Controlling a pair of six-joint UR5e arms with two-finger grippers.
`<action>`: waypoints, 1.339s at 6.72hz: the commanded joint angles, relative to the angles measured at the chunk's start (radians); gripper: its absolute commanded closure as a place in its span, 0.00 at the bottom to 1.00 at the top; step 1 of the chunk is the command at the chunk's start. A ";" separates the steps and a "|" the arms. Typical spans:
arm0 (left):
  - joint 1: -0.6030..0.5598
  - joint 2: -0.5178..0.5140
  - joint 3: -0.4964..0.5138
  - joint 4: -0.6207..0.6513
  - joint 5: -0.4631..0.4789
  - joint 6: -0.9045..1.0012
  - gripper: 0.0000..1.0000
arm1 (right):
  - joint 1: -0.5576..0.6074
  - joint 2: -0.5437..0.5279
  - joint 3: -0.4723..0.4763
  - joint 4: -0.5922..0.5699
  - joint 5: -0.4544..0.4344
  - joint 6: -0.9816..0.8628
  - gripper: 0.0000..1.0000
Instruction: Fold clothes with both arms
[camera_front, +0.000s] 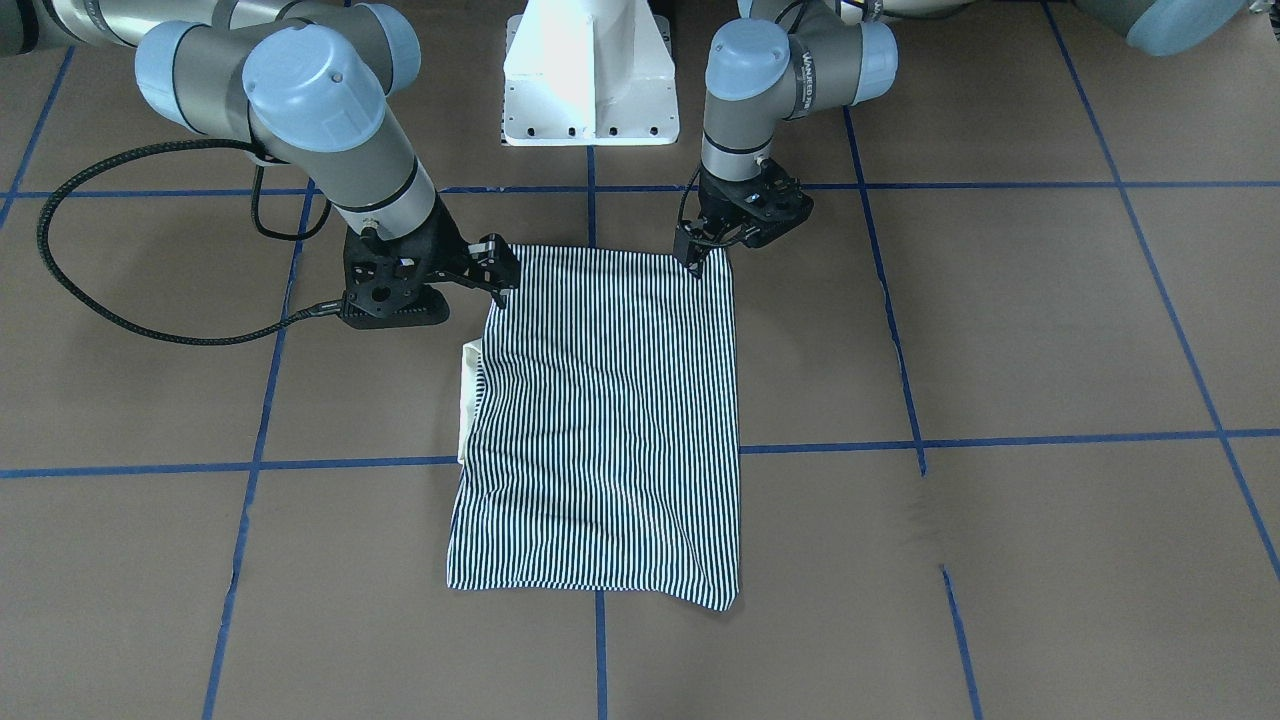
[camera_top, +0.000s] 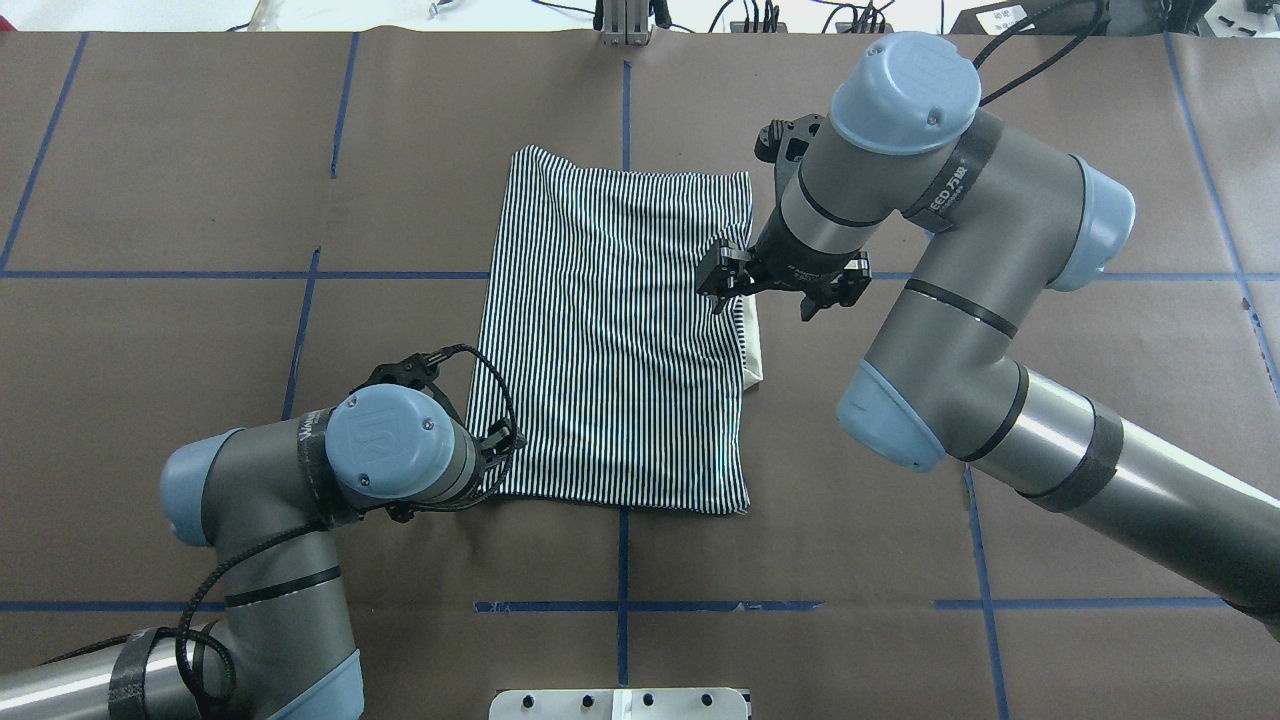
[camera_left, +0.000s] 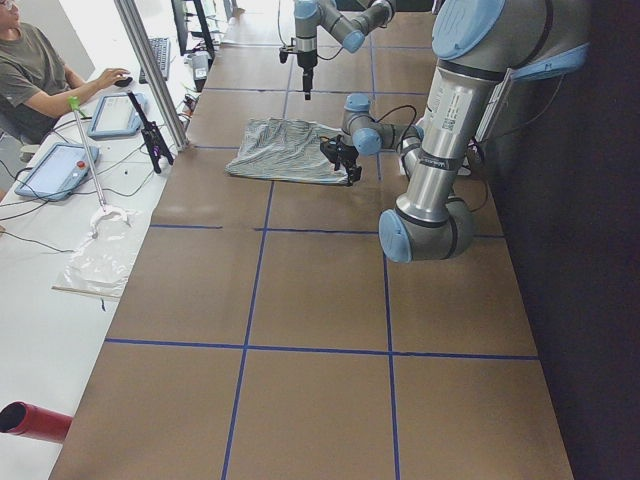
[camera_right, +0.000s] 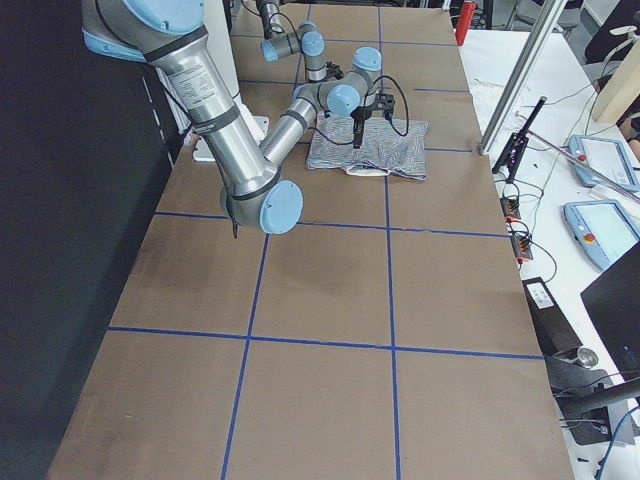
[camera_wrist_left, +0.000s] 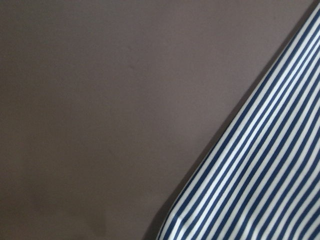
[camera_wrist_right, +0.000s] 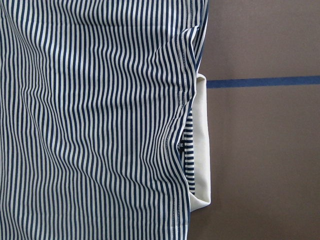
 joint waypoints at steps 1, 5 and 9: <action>0.008 -0.002 0.007 0.000 0.000 0.000 0.06 | 0.001 0.001 0.002 0.000 -0.001 0.000 0.00; 0.008 -0.002 0.007 0.000 0.002 0.000 0.84 | 0.004 -0.002 0.003 0.000 -0.001 -0.002 0.00; 0.006 -0.004 -0.022 0.000 -0.002 0.007 1.00 | 0.004 -0.011 0.009 0.000 -0.001 0.001 0.00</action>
